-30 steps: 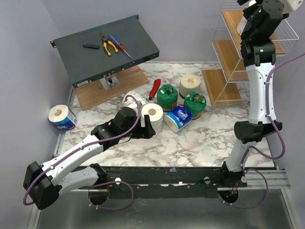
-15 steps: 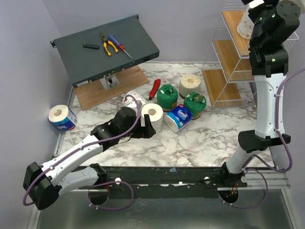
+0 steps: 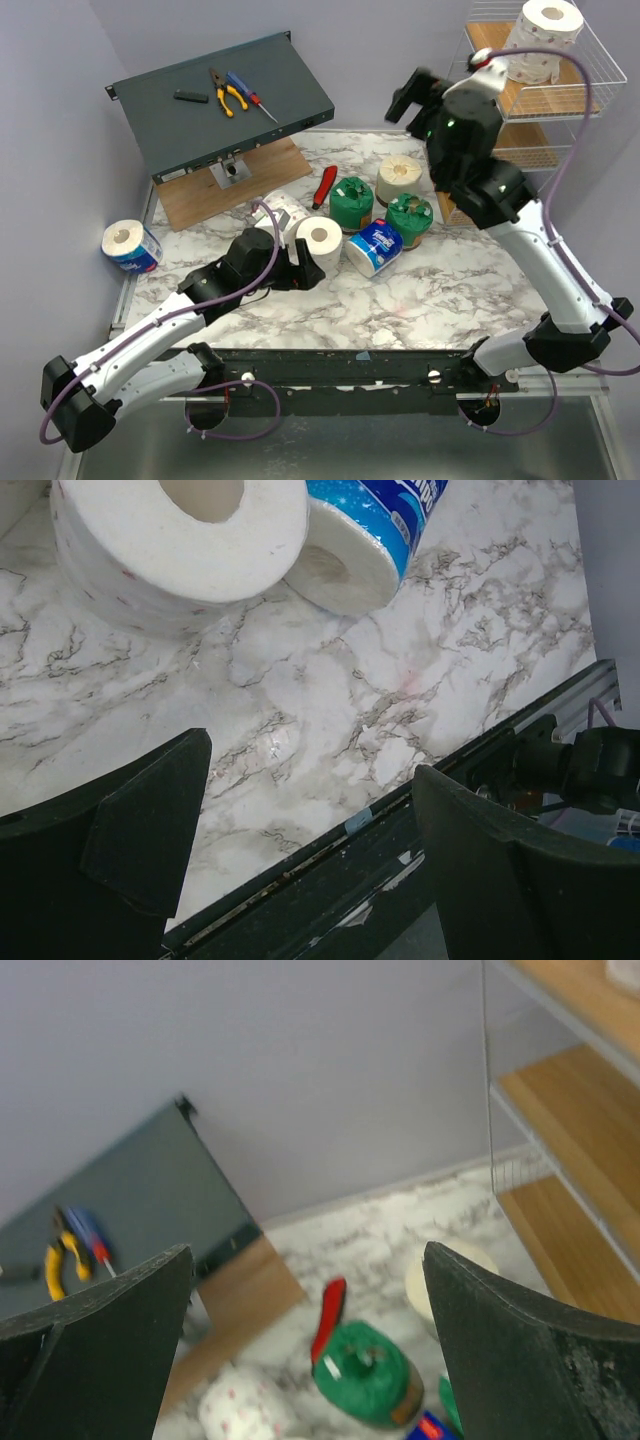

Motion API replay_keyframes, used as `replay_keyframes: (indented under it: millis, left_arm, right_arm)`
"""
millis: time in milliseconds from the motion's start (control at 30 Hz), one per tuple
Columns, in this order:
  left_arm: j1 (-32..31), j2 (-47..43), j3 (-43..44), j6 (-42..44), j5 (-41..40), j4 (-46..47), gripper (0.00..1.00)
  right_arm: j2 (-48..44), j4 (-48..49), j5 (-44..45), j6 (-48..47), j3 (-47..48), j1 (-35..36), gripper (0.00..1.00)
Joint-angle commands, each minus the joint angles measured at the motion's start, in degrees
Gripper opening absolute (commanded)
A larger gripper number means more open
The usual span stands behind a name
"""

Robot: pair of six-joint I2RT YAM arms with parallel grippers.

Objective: Place and organize the paper towels onto the shelf
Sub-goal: Pick up the paper towel from the center of the board.

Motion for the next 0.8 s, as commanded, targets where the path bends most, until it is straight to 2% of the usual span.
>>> replay_keyframes:
  millis: [0, 167, 367, 533, 667, 767]
  left_arm:
    - [0.37, -1.72, -0.88, -0.45, -1.46, 0.31, 0.86]
    - [0.37, -2.00, -1.53, -0.89, -1.69, 1.03, 0.86]
    - [0.37, -1.18, -2.29, -1.58, -0.79, 2.20, 0.86]
    - [0.37, -0.42, -2.80, -2.03, -0.24, 2.83, 0.86]
    - [0.46, -0.46, -3.47, -2.25, -1.06, 3.47, 0.86]
    - [0.70, -0.42, -3.34, -2.30, -1.86, 3.26, 0.86]
  right_arm:
    - [-6.98, -1.49, 10.28, 1.31, -12.09, 5.14, 1.00]
    - [-16.01, -4.43, 17.12, 11.51, -28.33, 5.36, 1.00]
    - [-23.43, -9.46, 23.93, 22.33, -41.21, 5.31, 1.00]
    - [-23.76, -9.28, 18.52, 25.01, -46.21, 5.33, 1.00]
    - [-19.05, -7.56, 10.47, 24.14, -48.98, 5.28, 1.00]
    - [-15.83, -10.13, 8.70, 30.12, -50.23, 5.26, 1.00]
